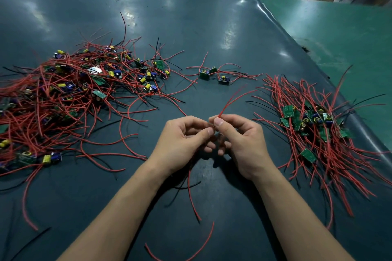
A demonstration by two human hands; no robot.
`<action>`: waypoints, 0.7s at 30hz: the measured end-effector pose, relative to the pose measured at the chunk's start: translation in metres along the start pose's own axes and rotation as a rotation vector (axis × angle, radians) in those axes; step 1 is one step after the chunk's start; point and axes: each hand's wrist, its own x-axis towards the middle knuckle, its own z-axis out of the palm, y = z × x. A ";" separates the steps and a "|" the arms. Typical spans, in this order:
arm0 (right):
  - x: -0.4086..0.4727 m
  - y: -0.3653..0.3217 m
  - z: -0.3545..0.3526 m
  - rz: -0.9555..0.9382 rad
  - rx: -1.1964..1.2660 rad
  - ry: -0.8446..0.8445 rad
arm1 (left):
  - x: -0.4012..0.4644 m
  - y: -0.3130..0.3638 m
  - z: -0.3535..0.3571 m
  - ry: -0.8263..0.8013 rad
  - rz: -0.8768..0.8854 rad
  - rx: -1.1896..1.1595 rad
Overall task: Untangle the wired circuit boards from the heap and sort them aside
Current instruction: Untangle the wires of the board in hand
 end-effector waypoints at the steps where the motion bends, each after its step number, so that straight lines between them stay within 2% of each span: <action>1: 0.001 0.000 -0.001 0.006 0.020 -0.006 | 0.000 0.000 0.001 -0.004 0.003 -0.005; 5: 0.001 0.001 -0.001 0.007 0.026 0.001 | -0.001 0.001 0.002 -0.045 0.004 0.030; 9: 0.007 -0.006 -0.007 -0.112 0.000 0.210 | -0.001 0.002 0.000 -0.065 -0.035 0.007; 15: 0.013 -0.011 -0.022 -0.219 0.092 0.459 | -0.001 0.005 0.000 -0.090 -0.075 -0.001; 18: 0.018 -0.015 -0.029 -0.258 0.218 0.596 | -0.002 0.007 0.000 -0.067 -0.069 -0.032; 20: 0.018 -0.017 -0.034 -0.233 0.241 0.594 | -0.002 0.006 0.000 0.001 -0.046 -0.072; 21: 0.015 -0.016 -0.033 -0.197 0.182 0.515 | -0.001 0.006 0.000 0.031 -0.032 -0.074</action>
